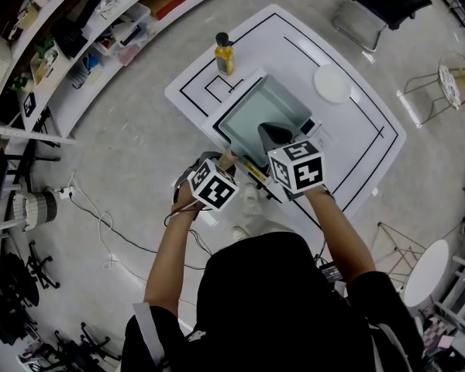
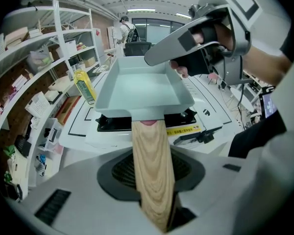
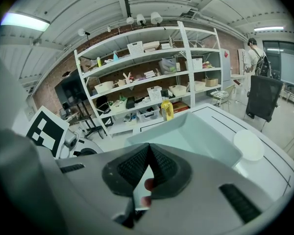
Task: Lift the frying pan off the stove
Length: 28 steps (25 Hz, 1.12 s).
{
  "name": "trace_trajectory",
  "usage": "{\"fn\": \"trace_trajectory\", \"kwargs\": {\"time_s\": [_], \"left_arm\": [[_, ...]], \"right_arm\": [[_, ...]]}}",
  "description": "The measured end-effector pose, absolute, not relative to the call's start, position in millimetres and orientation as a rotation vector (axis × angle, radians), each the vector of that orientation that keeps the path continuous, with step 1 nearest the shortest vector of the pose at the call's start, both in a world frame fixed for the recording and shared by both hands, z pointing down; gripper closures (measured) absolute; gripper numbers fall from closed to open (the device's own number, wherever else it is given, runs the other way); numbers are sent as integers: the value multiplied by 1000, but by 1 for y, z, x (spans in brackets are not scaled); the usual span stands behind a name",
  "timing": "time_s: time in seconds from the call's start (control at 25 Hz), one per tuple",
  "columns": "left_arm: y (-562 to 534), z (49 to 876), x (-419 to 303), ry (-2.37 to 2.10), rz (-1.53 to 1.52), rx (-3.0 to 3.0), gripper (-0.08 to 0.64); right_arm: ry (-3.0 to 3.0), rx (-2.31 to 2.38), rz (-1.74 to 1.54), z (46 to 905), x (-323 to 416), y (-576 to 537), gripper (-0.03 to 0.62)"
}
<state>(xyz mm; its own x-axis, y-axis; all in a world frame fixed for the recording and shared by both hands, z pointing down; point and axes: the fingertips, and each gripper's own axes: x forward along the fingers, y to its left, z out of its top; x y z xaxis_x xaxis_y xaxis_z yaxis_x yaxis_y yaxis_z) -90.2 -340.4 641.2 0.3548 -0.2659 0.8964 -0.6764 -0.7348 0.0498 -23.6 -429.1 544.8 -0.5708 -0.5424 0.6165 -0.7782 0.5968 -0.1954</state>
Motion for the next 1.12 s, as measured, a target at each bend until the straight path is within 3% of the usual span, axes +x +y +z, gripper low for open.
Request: {"fn": "trace_trajectory", "kwargs": {"time_s": [1.12], "left_arm": [[-302, 612, -98, -1023, 1206, 2150, 428]], "right_arm": [[-2333, 1119, 548, 515, -5, -384, 591]]}}
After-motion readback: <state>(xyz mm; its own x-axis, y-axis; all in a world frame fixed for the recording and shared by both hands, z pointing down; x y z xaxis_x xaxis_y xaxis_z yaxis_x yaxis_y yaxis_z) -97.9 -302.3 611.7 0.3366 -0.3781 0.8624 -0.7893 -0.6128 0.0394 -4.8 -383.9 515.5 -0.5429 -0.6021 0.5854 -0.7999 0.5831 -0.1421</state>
